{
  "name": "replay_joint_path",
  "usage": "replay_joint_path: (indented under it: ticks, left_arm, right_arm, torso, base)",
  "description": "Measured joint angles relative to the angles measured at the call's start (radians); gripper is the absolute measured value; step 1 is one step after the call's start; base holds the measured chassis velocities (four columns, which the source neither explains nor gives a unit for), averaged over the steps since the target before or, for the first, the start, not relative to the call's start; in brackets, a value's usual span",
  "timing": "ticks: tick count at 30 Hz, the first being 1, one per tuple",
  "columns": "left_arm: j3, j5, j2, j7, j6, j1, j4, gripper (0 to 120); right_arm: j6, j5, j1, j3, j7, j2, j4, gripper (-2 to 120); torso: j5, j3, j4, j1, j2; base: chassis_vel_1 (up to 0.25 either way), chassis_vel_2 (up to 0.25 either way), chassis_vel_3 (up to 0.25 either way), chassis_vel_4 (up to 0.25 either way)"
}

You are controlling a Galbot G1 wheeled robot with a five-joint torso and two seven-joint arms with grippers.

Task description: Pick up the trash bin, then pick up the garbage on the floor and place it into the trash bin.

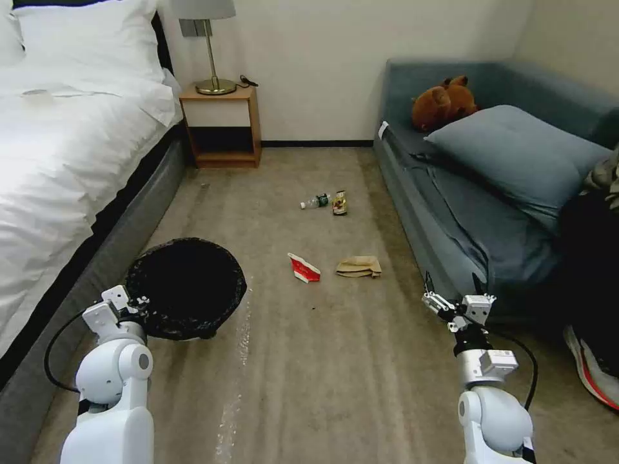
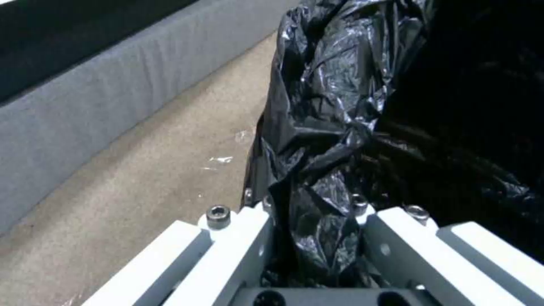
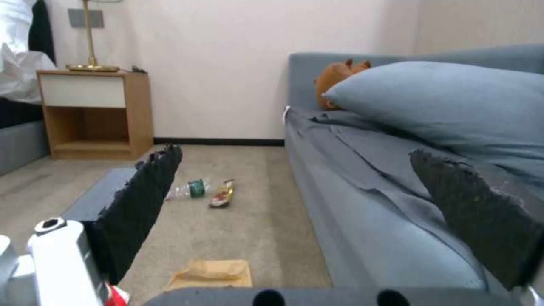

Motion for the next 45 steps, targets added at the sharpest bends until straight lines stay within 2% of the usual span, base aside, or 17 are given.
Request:
replay_joint_path:
  ticks: [45]
  left_arm:
    - [-0.003,0.040,0.000,0.009,-0.012,0.005,0.017,3]
  right_arm:
    - [0.006,0.005,-0.001,0.004,-0.010,0.001,-0.006,100]
  torso:
    - [0.0000,0.000,0.0000,0.000,0.000]
  base:
    - [-0.056,0.055,0.055,-0.053]
